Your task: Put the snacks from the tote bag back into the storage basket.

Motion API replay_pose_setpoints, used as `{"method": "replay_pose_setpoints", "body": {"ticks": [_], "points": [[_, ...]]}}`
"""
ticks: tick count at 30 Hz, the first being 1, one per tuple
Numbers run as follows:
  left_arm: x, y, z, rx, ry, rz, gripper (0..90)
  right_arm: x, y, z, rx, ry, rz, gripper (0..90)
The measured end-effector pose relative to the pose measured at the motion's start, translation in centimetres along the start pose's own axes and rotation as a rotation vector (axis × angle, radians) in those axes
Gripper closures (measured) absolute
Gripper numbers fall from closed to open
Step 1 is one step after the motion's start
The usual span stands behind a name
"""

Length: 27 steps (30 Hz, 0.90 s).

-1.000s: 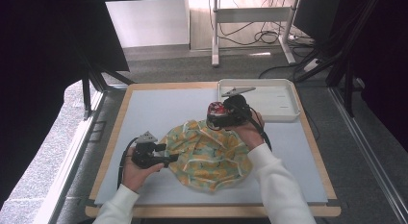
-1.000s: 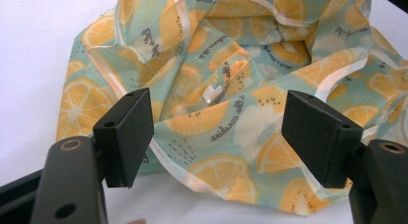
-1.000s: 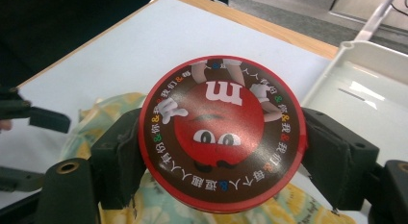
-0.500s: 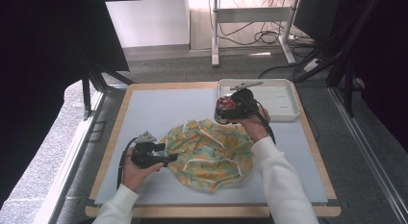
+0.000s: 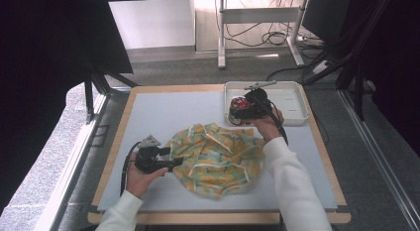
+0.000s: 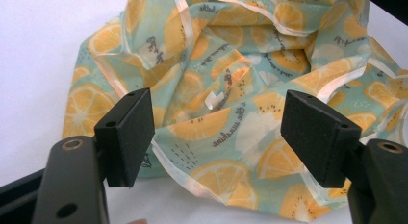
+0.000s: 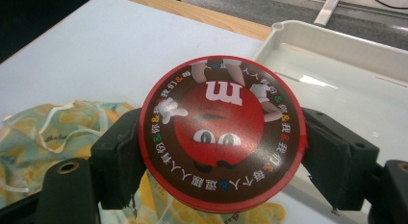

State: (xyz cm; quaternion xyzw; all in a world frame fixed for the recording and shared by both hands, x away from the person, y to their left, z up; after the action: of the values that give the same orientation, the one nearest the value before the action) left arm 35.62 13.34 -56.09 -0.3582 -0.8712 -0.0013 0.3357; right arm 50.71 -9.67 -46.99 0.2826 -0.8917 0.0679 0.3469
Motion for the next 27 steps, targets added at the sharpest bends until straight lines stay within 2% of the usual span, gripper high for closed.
{"method": "replay_pose_setpoints", "body": {"ticks": [8,19,27], "points": [[0.1,0.0,-0.1,-0.006,-0.007,-0.002,28.4,-0.7,-0.9,-0.5,0.003,0.002,0.022,22.5],[-0.2,-0.1,0.0,-0.009,0.0,0.002,28.3,-2.3,-2.3,-0.9,-0.02,0.005,0.046,22.5],[-0.2,0.0,0.1,-0.005,0.004,0.002,28.3,-3.7,-3.0,-1.5,-0.004,0.02,0.074,22.5]]}}
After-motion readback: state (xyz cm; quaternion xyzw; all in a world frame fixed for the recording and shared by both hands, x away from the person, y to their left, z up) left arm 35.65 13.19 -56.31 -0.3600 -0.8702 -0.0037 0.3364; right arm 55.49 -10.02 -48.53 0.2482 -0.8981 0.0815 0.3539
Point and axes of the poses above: each handheld gripper's, and its own axes: x roughly backward along the jaws, z roughly out of its underside, y roughly to its left, the point moved 10 cm from there along -x, roughly forward along the jaws, and after that the axes turned 2 degrees about -x, right-handed, at the moved point
